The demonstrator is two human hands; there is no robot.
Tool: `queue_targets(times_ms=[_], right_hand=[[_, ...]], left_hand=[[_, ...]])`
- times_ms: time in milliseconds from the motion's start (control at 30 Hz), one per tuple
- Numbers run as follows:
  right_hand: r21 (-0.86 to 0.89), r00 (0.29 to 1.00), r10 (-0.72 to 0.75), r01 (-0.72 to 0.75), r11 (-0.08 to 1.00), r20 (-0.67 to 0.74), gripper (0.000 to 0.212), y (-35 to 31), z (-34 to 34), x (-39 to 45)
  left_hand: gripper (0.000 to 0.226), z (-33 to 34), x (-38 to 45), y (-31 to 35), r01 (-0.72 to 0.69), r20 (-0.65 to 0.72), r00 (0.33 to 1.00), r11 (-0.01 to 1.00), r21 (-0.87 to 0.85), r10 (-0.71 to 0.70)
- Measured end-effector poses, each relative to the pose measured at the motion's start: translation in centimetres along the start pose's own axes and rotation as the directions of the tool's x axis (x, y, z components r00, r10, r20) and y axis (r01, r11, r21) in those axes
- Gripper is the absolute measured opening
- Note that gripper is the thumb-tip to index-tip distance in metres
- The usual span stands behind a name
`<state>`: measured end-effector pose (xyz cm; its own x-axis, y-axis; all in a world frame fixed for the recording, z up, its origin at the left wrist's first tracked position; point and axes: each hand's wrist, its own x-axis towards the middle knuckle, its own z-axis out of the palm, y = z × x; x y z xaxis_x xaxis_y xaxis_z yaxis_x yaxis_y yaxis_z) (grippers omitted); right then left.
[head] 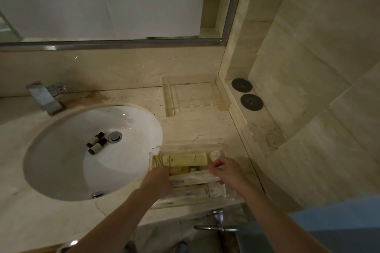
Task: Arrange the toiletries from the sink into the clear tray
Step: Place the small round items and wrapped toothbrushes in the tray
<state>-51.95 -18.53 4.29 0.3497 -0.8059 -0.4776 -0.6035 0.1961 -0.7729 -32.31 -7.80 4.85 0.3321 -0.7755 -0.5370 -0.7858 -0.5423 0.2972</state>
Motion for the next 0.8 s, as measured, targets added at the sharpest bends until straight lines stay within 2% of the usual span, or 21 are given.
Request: queue_targets(times_ms=[233,400,633,800], right_hand=[[0.089,0.999,0.031,-0.033,0.995,0.019,0.009,0.0,-0.5,0.3],[0.194,0.998,0.050,-0.055,0.980,0.031,0.014,0.0,-0.9,0.0],[0.041,0.994,-0.004,0.000,0.999,0.108,0.023,0.3,-1.2,-0.7],[-0.021,0.993,-0.020,0.022,1.000,0.116,0.018,0.4,-1.1,-0.7]], left_hand=[[0.029,-0.5,1.0,0.3,-0.021,0.129,0.992,1.000,0.023,0.018],[0.029,-1.3,1.6,0.1,-0.059,0.125,0.990,0.998,-0.007,0.060],[0.044,-2.3,1.8,-0.7,-0.184,0.110,0.978,0.982,0.046,0.178],[0.036,-3.2,1.4,-1.4,-0.234,0.080,0.970,0.970,0.068,0.228]])
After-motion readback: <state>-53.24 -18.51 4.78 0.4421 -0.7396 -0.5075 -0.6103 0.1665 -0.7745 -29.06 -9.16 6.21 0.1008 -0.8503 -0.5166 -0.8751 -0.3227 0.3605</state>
